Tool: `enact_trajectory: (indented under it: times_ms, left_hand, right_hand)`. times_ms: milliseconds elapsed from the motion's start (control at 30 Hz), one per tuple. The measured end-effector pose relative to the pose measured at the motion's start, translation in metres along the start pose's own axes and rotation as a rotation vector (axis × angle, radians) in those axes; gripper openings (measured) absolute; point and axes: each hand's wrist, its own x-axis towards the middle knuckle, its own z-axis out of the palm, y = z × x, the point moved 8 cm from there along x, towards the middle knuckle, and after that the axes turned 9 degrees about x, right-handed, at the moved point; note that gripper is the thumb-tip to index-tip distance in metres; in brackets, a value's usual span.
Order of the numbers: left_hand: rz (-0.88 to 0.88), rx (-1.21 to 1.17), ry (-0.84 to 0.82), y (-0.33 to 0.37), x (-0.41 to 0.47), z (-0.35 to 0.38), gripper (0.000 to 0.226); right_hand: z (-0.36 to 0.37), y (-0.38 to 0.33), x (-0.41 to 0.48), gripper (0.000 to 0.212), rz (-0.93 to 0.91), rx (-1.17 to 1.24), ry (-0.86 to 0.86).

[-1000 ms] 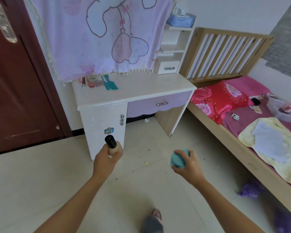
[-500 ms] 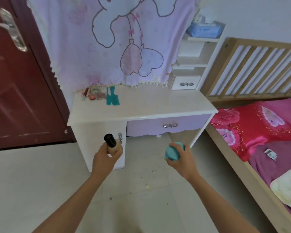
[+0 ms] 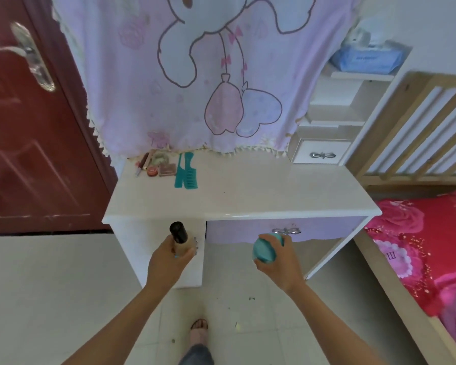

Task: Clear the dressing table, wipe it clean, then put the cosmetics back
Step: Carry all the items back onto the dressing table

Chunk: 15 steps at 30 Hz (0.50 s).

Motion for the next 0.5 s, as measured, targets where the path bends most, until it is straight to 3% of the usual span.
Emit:
enact_trajectory:
  times_ms: [167,300,500]
  left_hand:
    - [0.048,-0.045,0.009,0.028,0.097,0.014,0.031]
    - [0.096,-0.045,0.018,0.053,0.184,0.022,0.017]
    - [0.051,0.044,-0.067,0.062,0.290,0.044,0.018]
  right_hand:
    - [0.011,-0.025,0.099,0.055,-0.089,-0.018,-0.013]
    - [0.022,-0.042,0.187,0.056,-0.084,-0.049,-0.032]
    - [0.045,-0.049,0.277,0.058,-0.027,-0.099,-0.061]
